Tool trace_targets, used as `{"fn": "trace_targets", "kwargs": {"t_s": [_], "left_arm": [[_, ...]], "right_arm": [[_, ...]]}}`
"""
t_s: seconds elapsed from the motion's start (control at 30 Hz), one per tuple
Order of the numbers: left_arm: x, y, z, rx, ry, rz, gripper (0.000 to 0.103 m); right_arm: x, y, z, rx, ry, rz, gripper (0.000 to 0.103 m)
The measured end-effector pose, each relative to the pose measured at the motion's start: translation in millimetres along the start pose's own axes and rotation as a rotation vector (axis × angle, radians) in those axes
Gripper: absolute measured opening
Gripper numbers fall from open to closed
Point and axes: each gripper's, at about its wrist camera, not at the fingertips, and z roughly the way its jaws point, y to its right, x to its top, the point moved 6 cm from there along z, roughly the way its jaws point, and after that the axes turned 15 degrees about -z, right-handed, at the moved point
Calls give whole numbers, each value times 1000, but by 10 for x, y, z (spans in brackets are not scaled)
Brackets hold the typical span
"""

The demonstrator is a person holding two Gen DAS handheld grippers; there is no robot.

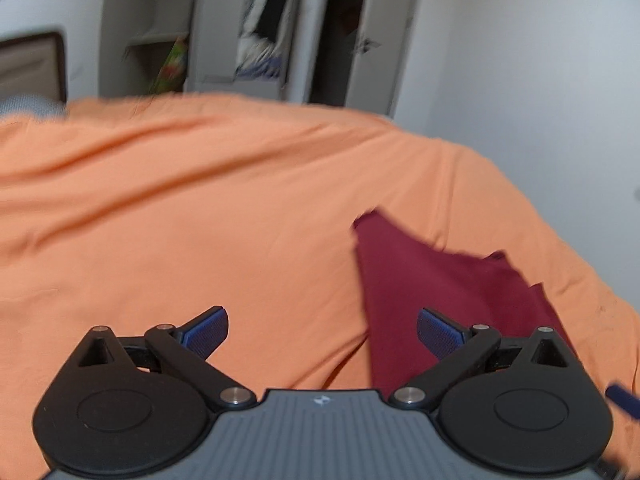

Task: Fold small clothes

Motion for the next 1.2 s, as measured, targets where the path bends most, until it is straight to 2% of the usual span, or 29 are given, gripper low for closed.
{"fn": "trace_targets", "kwargs": {"t_s": [0.17, 0.23, 0.4, 0.5, 0.67, 0.77, 0.8, 0.83, 0.93, 1.03, 1.2], "left_arm": [[-238, -221, 114, -13, -79, -64, 102], [-319, -218, 149, -21, -99, -52, 102], [-431, -238, 166, -16, -83, -33, 102], [-458, -229, 154, -8, -82, -21, 102], [-491, -203, 161, -4, -82, -15, 102], [-502, -166, 208, -2, -85, -5, 102], [-508, -150, 221, -4, -88, -1, 102], [-516, -134, 230, -8, -90, 3, 102], [-533, -99, 256, -12, -97, 11, 102], [-525, -54, 256, -20, -108, 17, 102], [-464, 154, 175, -82, -101, 60, 102]], "right_arm": [[165, 155, 40, 134, -7, 209, 103], [177, 255, 143, 128, -33, 291, 103], [114, 396, 406, 155, -77, 429, 102], [50, 446, 575, 138, -110, 486, 101], [-14, 395, 658, 24, -140, 444, 87], [-53, 303, 687, -59, -142, 384, 68], [-60, 271, 685, -74, -144, 365, 56], [-74, 251, 691, -77, -141, 354, 40], [-84, 251, 720, -80, -121, 342, 15], [1, 320, 674, -88, -79, 325, 11], [177, 575, 417, -176, 0, 289, 9]]}}
